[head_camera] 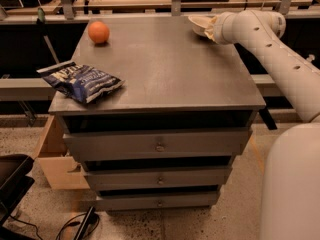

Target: Move paper bowl near blue chip bag

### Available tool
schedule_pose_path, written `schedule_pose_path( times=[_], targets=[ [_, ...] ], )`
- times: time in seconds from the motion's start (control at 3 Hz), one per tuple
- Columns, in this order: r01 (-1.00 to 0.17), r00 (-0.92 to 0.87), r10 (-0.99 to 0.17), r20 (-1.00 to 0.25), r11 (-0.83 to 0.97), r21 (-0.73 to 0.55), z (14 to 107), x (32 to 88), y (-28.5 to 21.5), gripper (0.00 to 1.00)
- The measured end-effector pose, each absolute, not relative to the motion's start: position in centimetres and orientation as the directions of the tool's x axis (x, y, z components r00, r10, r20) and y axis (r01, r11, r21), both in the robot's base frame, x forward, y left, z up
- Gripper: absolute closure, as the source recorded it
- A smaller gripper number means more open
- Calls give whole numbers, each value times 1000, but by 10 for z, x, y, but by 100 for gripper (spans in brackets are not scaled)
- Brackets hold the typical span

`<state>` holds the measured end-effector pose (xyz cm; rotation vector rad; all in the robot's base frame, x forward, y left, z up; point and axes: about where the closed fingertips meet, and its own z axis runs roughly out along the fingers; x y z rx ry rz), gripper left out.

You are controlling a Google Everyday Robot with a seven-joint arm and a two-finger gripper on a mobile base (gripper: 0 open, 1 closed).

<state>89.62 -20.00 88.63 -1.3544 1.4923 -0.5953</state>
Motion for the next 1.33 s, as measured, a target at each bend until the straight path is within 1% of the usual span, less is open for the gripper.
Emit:
schedule_pose_path(
  times=[0.33,0.67,1.33],
  targets=[
    [-448,121,-933,-338,253,-857,884,897,-198,100],
    [-448,121,-933,-338,252,-857,884,897,-198,100],
    [-391,183,-940,-287,198,-899,931,896,-211,100]
  ],
)
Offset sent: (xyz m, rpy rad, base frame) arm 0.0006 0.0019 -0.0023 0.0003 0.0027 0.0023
